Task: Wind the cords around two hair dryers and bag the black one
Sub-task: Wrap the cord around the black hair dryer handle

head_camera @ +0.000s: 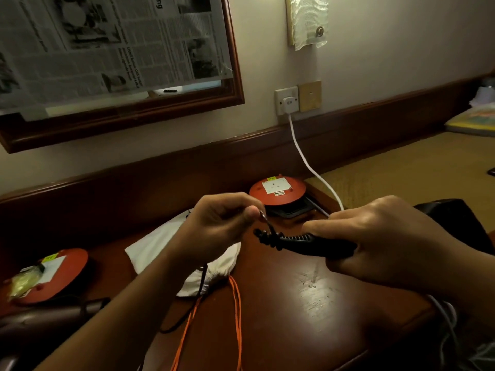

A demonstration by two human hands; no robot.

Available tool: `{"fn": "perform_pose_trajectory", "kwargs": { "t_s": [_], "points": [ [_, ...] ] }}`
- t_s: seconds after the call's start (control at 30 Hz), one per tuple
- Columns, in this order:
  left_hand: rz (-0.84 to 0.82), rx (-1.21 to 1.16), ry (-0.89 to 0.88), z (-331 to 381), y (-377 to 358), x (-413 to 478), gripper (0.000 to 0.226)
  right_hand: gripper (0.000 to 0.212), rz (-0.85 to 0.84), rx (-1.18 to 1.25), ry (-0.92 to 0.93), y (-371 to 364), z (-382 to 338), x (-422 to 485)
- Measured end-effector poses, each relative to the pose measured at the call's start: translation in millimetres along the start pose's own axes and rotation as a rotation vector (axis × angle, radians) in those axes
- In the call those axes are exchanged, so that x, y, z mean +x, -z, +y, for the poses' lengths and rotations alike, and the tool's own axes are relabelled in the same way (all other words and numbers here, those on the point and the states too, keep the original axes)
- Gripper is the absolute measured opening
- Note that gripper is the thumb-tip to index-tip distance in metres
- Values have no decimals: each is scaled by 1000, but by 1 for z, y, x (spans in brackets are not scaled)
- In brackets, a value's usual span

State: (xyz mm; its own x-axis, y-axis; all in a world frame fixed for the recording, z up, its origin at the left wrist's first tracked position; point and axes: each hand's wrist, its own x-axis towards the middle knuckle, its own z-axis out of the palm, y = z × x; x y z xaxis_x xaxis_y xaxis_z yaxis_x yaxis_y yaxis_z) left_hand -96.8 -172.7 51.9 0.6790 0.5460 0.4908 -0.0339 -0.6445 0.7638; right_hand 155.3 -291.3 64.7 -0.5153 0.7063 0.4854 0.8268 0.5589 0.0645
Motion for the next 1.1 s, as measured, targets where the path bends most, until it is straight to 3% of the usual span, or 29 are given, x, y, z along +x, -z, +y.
{"fn": "perform_pose_trajectory", "kwargs": {
  "t_s": [0.2,0.37,0.43,0.5,0.57,0.63,0.73,0.8,0.93,1.1],
  "points": [
    [-82,72,39,7,-11,24,22,43,48,12,68,5,-5,3],
    [-154,95,193,-1,-31,9,21,33,117,-3,-131,6,0,0],
    [-192,242,208,2,-36,0,22,30,121,-25,-224,4,2,1],
    [-247,553,176,6,-39,-12,35,28,123,-23,-307,0,5,3],
    [-232,811,21,15,-35,-23,36,31,75,-54,-355,-2,6,5],
    [-194,908,-134,28,-23,-25,33,35,-63,-147,-325,-5,4,8],
    [-128,837,-266,39,-7,-8,19,44,-156,-153,-222,-9,-7,15],
    [-133,754,-254,40,0,6,9,48,-176,-177,-135,-9,-12,18],
    [-143,480,6,28,15,22,8,40,-107,-143,-19,-2,-12,14],
    [-190,45,138,9,-3,18,12,37,34,-11,-15,10,-15,5]
  ]
}}
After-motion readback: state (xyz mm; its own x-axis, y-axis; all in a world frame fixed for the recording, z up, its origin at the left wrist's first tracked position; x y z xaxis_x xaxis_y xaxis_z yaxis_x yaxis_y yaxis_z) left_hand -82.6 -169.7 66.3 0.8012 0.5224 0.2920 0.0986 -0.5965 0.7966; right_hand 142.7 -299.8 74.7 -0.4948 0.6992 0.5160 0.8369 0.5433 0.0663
